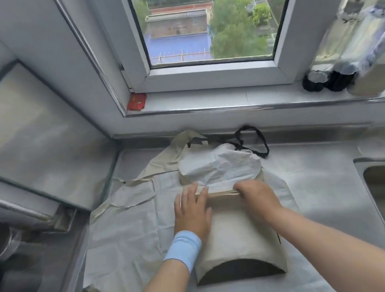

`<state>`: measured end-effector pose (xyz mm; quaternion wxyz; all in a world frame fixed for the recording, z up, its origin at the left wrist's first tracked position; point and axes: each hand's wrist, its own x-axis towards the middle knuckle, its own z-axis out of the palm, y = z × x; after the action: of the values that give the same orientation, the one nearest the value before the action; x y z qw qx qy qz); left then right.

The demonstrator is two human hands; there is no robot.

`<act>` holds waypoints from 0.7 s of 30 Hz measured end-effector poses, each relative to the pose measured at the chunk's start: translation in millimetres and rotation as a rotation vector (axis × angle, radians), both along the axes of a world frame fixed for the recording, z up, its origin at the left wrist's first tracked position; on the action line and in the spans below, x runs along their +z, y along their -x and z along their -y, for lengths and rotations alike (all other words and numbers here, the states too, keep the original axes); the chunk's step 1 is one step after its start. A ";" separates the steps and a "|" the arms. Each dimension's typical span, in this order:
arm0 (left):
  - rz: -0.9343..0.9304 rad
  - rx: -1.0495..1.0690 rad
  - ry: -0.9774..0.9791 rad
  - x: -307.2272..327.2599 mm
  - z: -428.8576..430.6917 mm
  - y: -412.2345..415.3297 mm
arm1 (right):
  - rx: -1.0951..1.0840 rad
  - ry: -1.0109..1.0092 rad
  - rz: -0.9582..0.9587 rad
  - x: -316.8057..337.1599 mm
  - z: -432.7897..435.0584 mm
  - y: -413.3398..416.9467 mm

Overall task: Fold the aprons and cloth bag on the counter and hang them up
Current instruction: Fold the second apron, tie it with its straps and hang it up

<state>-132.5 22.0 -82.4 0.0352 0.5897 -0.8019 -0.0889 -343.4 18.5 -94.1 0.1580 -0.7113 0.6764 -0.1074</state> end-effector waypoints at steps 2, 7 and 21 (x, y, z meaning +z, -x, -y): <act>-0.160 -0.040 0.185 -3.7 4.7 -2.3 | -0.022 0.086 0.059 -4.9 10.1 -0.9; -0.020 -0.311 -0.233 -2.7 -10.9 1.6 | 0.000 0.222 -0.064 4.6 5.2 -11.0; 0.076 -0.461 -0.262 15.3 -73.3 -4.9 | 0.490 -0.275 -0.391 18.9 -115.0 -19.2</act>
<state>-127.6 95.3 -67.1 -0.0927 0.3941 -0.8974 -0.1753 -324.2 133.5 -75.2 0.1409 -0.8318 0.5112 0.1640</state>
